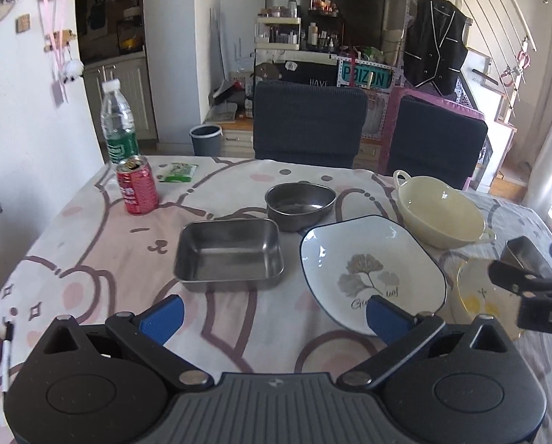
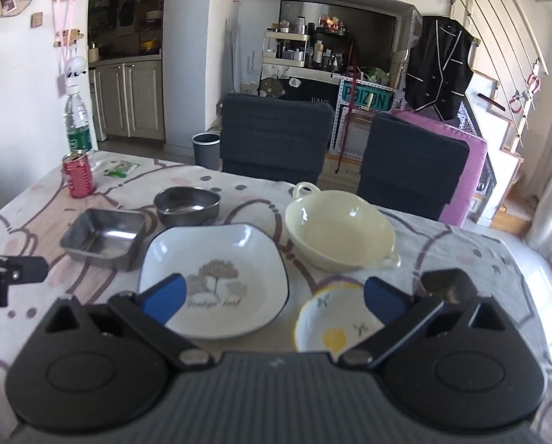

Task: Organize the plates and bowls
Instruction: 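Move both grippers toward the white square ginkgo plate rim, then close both grippers on the white plate rim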

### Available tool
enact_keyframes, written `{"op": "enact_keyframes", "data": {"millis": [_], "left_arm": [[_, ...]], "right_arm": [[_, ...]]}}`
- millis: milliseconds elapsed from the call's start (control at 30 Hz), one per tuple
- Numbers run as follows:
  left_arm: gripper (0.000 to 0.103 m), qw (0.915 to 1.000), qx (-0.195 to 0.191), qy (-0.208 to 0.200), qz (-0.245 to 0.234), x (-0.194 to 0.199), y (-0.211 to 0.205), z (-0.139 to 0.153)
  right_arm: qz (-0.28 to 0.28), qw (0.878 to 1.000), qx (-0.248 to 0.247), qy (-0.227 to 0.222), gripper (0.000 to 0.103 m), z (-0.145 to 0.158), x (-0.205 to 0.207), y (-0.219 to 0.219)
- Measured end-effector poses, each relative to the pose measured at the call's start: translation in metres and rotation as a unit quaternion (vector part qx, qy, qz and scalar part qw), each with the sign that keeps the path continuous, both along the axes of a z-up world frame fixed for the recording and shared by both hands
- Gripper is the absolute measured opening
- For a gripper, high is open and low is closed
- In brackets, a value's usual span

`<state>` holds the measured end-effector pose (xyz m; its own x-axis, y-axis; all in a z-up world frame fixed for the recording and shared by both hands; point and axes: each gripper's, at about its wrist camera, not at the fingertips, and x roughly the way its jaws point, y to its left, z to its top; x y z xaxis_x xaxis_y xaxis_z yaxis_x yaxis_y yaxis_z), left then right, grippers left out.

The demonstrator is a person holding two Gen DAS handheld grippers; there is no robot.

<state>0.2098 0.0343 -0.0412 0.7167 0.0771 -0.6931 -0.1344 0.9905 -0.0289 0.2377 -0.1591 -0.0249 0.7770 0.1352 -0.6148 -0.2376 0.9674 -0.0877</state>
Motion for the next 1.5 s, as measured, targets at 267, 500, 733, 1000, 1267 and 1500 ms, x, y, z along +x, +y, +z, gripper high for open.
{"op": "enact_keyframes", "data": {"millis": [267,500,733,1000,1267,1500], "left_arm": [[0.103,0.9979,-0.057,0.02,0.026,0.05,0.013,-0.023],[0.103,0.9952,-0.093,0.017,0.024,0.077,0.013,-0.047],[0.103,0.9758,-0.192,0.094,0.047,0.103,0.024,-0.082],[0.08,0.9543,-0.261,0.121,0.08,0.117,0.033,-0.11],[0.053,0.9322,-0.323,0.131,0.097,0.122,0.035,-0.13],[0.024,0.9339,-0.319,0.129,0.099,0.13,0.035,-0.135]], "right_arm": [[0.003,1.0,-0.012,0.005,0.103,-0.019,0.067,-0.002],[0.03,0.997,0.016,0.066,0.103,-0.047,0.12,-0.008],[0.052,0.992,0.026,0.114,0.1,-0.074,0.15,-0.011],[0.065,0.983,0.045,0.165,0.05,-0.091,0.169,-0.011],[0.066,0.974,0.09,0.196,0.026,-0.107,0.187,-0.02],[0.071,0.969,0.12,0.205,0.023,-0.109,0.186,-0.028]]}}
